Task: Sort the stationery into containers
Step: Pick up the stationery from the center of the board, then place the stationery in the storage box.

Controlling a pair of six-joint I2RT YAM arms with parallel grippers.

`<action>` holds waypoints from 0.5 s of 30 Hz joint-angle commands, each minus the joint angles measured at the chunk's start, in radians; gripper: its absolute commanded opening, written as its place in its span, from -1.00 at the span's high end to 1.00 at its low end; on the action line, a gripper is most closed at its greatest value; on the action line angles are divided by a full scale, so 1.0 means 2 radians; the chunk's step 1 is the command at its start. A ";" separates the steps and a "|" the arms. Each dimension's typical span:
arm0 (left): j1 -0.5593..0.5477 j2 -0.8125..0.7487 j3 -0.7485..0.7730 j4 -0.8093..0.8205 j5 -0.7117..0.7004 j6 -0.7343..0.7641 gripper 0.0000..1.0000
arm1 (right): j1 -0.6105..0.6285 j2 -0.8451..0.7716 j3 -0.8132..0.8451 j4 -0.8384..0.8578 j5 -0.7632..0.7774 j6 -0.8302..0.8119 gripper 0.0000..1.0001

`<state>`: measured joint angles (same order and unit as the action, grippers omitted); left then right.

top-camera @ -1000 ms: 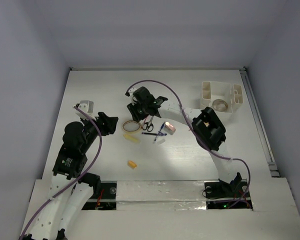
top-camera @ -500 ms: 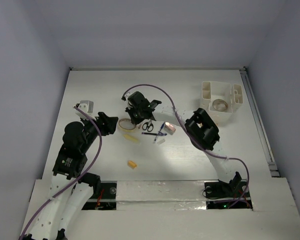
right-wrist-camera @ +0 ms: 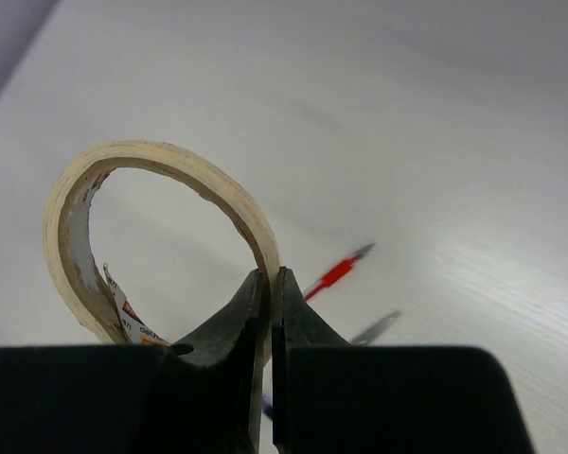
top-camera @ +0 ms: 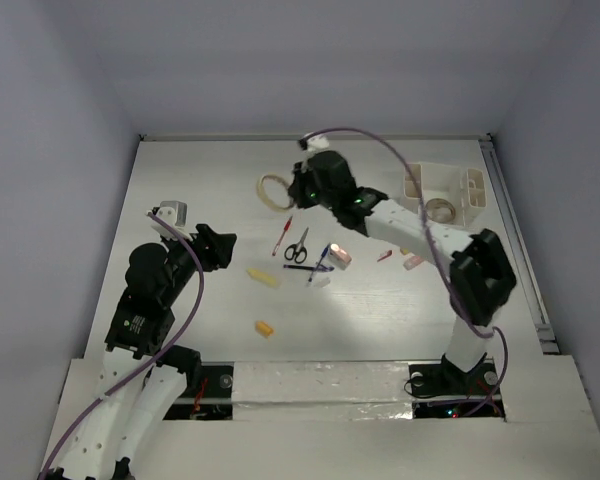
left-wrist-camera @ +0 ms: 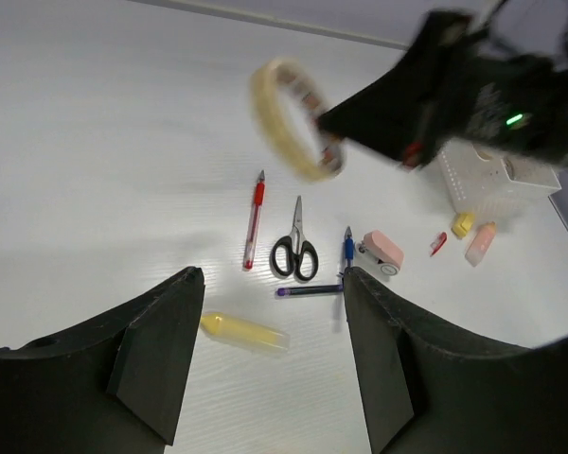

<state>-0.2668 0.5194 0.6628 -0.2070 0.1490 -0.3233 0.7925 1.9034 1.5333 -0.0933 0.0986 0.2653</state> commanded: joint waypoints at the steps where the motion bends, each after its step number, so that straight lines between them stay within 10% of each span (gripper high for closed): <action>1: 0.002 -0.006 -0.002 0.021 0.001 -0.001 -0.13 | -0.096 -0.095 -0.051 0.064 0.076 0.034 1.00; 15: 0.002 0.005 -0.002 0.021 0.010 0.000 -0.13 | -0.370 -0.225 -0.228 0.049 0.211 0.058 0.97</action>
<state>-0.2668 0.5156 0.6628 -0.2066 0.1516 -0.3233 0.0803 1.4429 1.0878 -0.0154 0.4568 0.3634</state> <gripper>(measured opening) 0.570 0.075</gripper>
